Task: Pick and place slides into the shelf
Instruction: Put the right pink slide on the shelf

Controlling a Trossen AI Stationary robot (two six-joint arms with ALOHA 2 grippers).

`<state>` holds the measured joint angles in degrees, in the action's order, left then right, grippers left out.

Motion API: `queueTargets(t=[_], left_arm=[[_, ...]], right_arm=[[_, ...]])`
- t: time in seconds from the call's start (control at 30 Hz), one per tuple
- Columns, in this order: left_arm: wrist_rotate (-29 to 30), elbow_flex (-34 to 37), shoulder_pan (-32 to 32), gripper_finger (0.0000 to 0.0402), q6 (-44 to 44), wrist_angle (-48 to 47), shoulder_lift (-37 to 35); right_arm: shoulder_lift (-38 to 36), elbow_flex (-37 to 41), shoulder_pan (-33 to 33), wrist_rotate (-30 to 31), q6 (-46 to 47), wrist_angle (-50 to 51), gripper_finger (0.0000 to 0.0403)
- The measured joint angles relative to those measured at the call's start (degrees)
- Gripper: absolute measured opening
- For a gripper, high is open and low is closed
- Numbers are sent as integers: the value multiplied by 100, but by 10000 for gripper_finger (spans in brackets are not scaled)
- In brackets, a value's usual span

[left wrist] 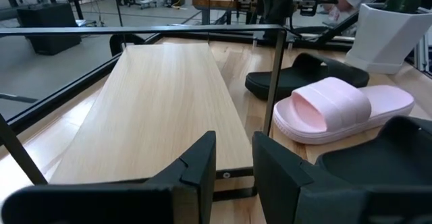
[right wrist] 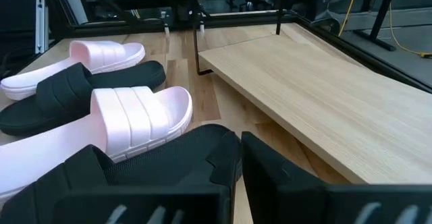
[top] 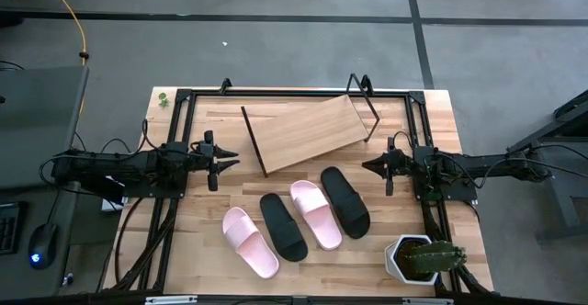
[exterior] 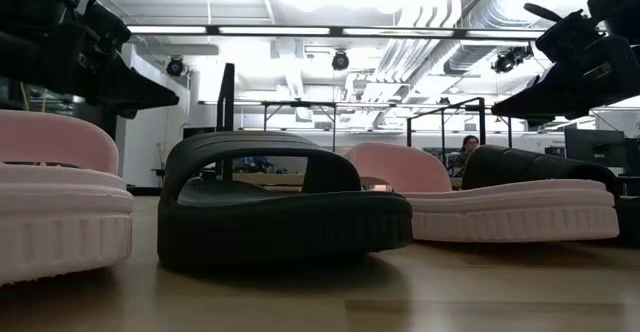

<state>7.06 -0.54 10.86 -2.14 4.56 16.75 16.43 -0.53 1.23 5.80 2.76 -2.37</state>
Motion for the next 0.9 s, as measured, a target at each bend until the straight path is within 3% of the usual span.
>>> queueTargets(t=[0.47,0.7,0.9], left_arm=[[3,-1,1,83,99,890,0],[3,-2,1,83,537,1575,-2],[3,-175,1,83,538,1384,-2]], right_arm=[[0,-1,0,3,-169,-13,14],[0,0,0,149,-533,-508,14],[-2,0,0,123,-730,-858,14]])
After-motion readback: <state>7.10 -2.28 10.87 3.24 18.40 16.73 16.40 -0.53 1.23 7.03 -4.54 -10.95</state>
